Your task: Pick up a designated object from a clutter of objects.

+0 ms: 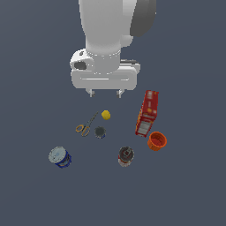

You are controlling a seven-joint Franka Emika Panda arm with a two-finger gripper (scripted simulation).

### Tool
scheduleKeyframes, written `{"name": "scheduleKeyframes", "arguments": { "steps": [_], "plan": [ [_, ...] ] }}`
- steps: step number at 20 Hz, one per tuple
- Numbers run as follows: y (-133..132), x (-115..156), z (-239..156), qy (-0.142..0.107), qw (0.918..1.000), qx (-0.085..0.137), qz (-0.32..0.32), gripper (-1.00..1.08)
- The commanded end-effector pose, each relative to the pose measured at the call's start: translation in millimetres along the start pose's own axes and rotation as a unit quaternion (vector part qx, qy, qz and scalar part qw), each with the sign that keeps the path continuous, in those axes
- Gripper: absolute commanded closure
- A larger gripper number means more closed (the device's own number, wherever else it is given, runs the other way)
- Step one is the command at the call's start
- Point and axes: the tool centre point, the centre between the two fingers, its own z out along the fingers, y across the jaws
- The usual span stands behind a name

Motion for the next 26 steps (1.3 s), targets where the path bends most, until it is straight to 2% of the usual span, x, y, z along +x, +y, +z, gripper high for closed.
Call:
{"name": "scheduleKeyframes", "arguments": {
  "steps": [1, 15, 26],
  "plan": [
    [0.0, 0.0, 0.0, 0.0, 1.0, 0.0, 0.0, -0.92],
    [-8.8, 3.1, -11.6, 0.006, 0.9997, -0.005, -0.024, -0.92],
    [-5.2, -3.3, 33.5, 0.006, 1.0, -0.001, 0.001, -0.92]
  ]
}}
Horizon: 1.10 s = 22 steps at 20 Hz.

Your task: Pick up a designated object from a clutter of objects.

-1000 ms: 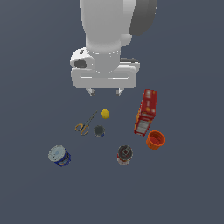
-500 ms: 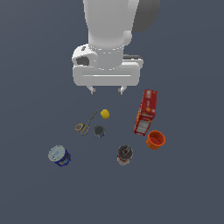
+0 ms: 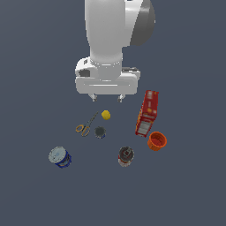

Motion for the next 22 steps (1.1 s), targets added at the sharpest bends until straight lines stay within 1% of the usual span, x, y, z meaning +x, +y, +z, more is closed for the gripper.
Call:
{"name": "scheduleKeyframes", "arguments": {
  "steps": [1, 5, 10, 18, 22],
  "plan": [
    [1.3, -3.4, 16.0, 0.0, 1.0, 0.001, 0.009, -0.92],
    [3.8, -12.2, 47.9, -0.001, 0.9996, 0.004, 0.028, -0.92],
    [7.6, -30.2, 93.0, -0.001, 0.9983, 0.007, 0.057, -0.92],
    [13.4, -70.1, 158.4, -0.002, 0.9944, 0.01, 0.105, -0.92],
    [15.8, -91.3, 183.4, -0.002, 0.9919, 0.01, 0.127, -0.92]
  ]
}}
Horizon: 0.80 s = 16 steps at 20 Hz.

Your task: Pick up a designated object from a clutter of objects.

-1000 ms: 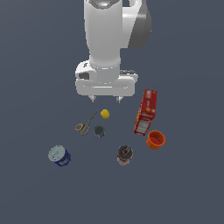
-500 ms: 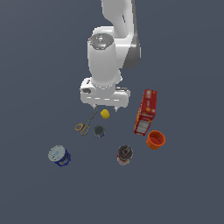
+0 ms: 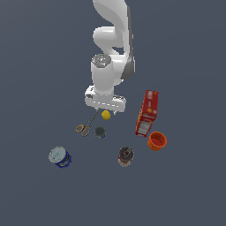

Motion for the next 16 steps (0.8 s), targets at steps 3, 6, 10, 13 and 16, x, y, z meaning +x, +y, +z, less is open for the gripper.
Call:
{"name": "scheduleKeyframes", "arguments": {
  "steps": [3, 6, 10, 13, 16],
  "plan": [
    [7.7, -20.4, 22.8, 0.001, 0.9998, 0.0, 0.021, -0.92],
    [11.5, -30.8, 32.9, 0.001, 0.9995, 0.0, 0.031, -0.92],
    [14.9, -40.4, 41.4, 0.001, 0.9992, -0.001, 0.04, -0.92],
    [16.2, -44.0, 44.5, 0.001, 0.999, -0.001, 0.044, -0.92],
    [16.2, -43.9, 44.3, 0.0, 0.9991, -0.001, 0.043, -0.92]
  ]
}}
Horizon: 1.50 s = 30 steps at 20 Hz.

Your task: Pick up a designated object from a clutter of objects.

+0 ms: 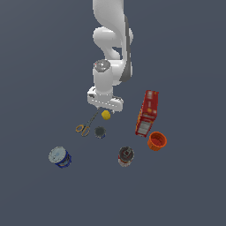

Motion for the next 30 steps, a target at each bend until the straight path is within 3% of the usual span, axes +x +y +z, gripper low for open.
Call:
{"name": "scheduleKeyframes", "arguments": {
  "steps": [1, 24, 25, 30],
  "plan": [
    [0.0, 0.1, 0.1, 0.0, 1.0, 0.0, 0.0, -0.92],
    [0.3, -0.7, 50.7, 0.001, 1.0, 0.0, 0.001, -0.92],
    [0.3, -0.7, 50.7, 0.001, 1.0, 0.0, 0.001, 1.08],
    [0.3, -0.7, 50.7, 0.001, 1.0, 0.0, 0.001, 1.08]
  ]
}}
